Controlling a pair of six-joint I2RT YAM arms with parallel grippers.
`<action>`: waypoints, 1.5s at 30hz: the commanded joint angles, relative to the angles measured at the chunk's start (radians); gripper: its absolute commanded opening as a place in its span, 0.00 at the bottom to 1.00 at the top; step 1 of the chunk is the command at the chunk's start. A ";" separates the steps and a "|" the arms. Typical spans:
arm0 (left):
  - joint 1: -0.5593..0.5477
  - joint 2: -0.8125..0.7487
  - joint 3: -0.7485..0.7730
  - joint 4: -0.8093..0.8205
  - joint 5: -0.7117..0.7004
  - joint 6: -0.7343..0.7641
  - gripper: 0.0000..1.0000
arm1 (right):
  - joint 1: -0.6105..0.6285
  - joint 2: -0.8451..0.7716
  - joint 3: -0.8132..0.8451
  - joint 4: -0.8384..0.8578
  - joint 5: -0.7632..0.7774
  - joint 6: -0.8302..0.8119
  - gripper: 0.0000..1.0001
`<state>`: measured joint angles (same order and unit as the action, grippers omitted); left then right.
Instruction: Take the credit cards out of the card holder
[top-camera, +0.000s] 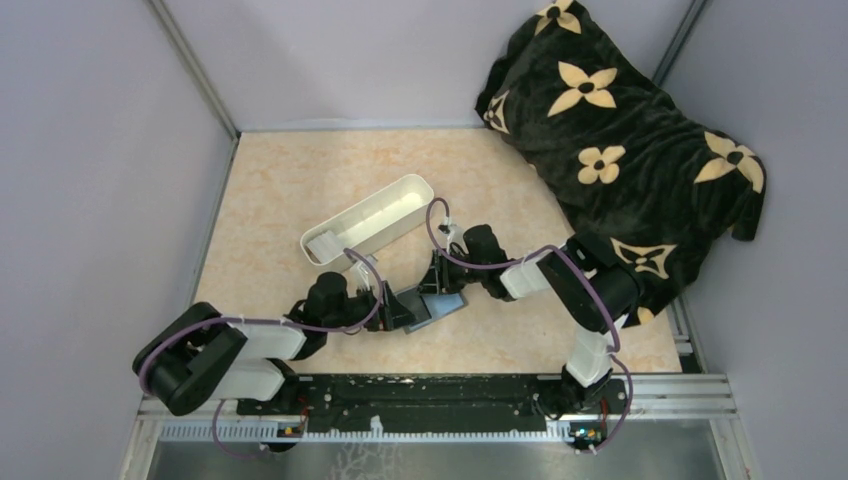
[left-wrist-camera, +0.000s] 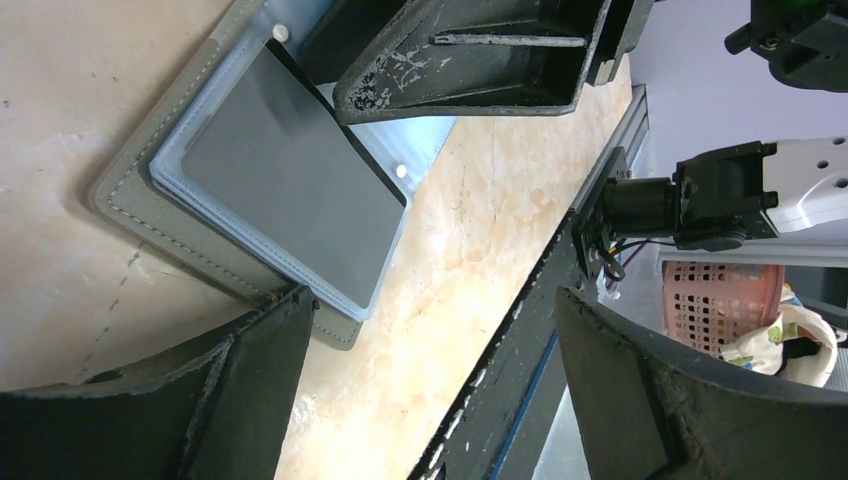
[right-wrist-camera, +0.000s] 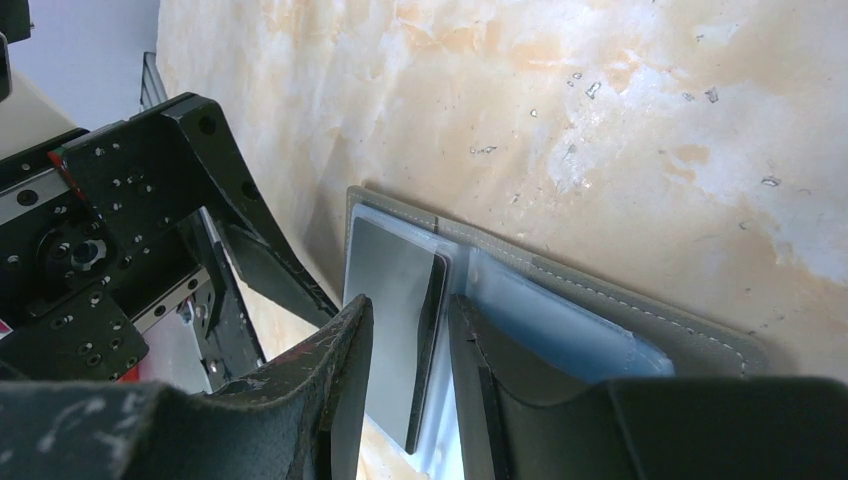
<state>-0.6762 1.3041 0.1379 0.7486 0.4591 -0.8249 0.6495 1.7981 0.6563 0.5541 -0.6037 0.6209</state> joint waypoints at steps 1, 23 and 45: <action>0.006 0.029 -0.011 -0.016 -0.022 0.024 0.96 | 0.000 0.022 -0.006 -0.004 0.018 -0.025 0.35; 0.005 0.251 0.029 0.154 0.035 -0.030 0.95 | 0.000 -0.095 -0.069 0.031 -0.060 0.028 0.35; 0.007 0.291 0.060 0.125 0.034 -0.028 0.95 | 0.001 -0.201 -0.133 -0.017 -0.100 0.020 0.36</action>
<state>-0.6758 1.5436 0.1864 0.9810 0.5480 -0.8886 0.6445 1.6440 0.5415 0.5228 -0.6083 0.6312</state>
